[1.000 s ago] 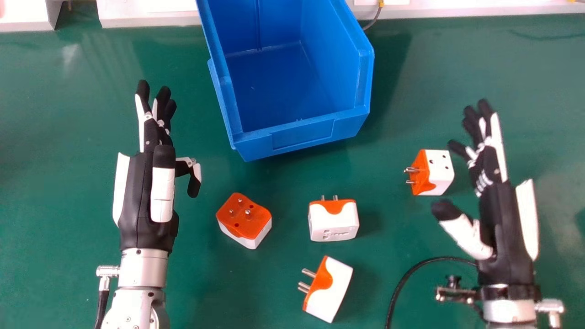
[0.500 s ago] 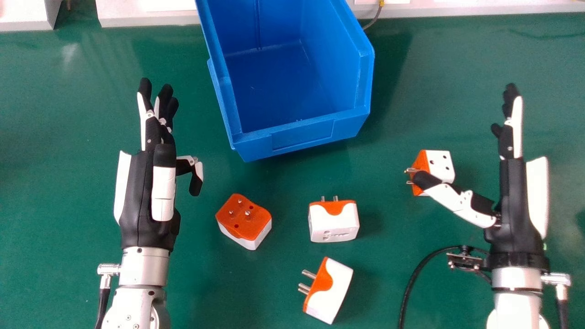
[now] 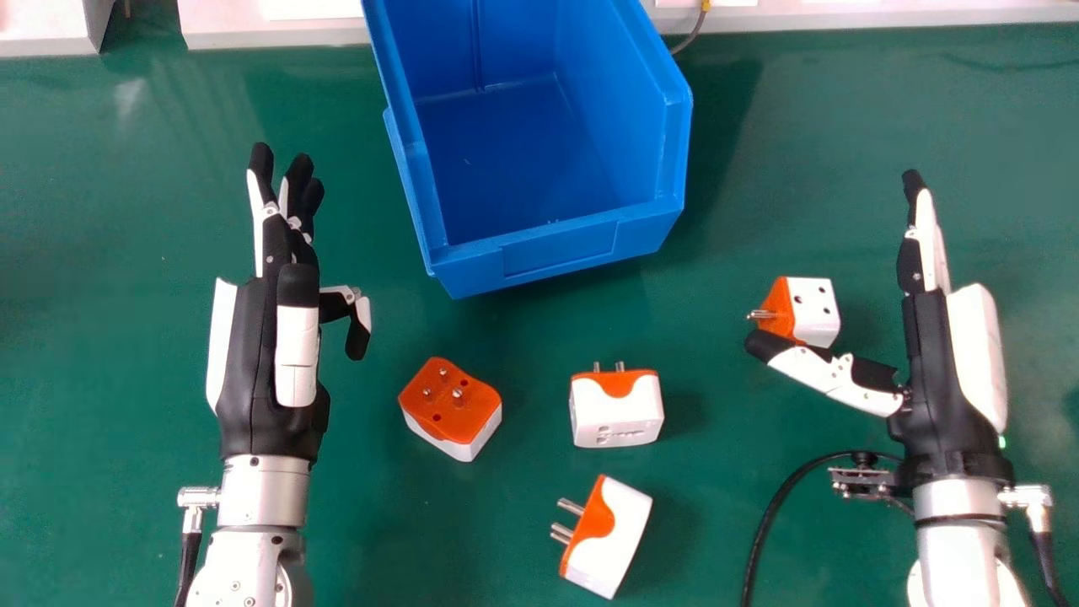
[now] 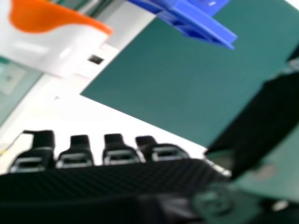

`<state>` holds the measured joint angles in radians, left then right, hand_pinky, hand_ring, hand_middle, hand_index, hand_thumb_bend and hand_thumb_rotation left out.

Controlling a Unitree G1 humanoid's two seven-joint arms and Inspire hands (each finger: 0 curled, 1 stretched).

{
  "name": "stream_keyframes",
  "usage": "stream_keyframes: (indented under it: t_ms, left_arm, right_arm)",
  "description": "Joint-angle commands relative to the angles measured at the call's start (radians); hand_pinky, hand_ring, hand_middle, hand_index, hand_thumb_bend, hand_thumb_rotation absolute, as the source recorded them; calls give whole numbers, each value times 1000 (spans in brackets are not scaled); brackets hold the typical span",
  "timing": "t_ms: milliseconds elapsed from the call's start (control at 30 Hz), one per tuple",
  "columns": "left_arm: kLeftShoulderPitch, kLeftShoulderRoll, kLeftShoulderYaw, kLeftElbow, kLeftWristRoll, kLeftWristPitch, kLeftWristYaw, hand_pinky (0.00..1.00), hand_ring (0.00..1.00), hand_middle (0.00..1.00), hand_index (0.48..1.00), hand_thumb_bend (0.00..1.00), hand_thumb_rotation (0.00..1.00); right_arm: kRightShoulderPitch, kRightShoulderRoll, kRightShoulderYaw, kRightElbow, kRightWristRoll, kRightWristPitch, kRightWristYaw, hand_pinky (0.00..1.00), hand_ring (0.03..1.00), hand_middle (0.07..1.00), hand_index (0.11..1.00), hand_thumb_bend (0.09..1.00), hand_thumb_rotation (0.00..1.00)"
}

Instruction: Pick all objects and put in blue box

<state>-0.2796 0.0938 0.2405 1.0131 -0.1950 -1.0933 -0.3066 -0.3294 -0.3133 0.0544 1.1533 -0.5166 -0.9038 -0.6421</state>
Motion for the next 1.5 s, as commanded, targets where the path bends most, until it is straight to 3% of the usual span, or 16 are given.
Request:
stream_keyframes:
  t_ms: [0,367,700,967,1333,1467]
  left_arm:
    - [-12,1,-2,-7,-3,-21,-10,0,1000,1000,1000,1000,1000]
    - [-9,-6,2,-8,-18,-24,-30,0,1000,1000,1000,1000,1000]
    - [-7,-7,3,-12,-24,-24,-39,0,1000,1000,1000,1000,1000]
    - [-8,-12,5,-11,-23,-27,-41,0,1000,1000,1000,1000,1000]
    - [-7,-13,4,-10,-18,-30,-35,0,1000,1000,1000,1000,1000]
    - [-7,-11,6,-7,-22,-30,-39,0,1000,1000,1000,1000,1000]
  right_arm:
    - [-19,-21,17,-2,2,24,-12,1000,1000,1000,1000,1000,630]
    - [-39,-45,118,9,-65,185,-70,1000,1000,1000,1000,1000,675]
    - [-56,-36,185,27,-73,199,-41,1000,1000,1000,1000,1000,679]
    - [-81,-34,191,65,-56,195,-27,1000,1000,1000,1000,1000,669]
    - [-92,-35,201,76,-68,210,-53,1000,1000,1000,1000,1000,653]
    - [-111,-35,196,98,-58,233,-39,1000,1000,1000,1000,1000,650]
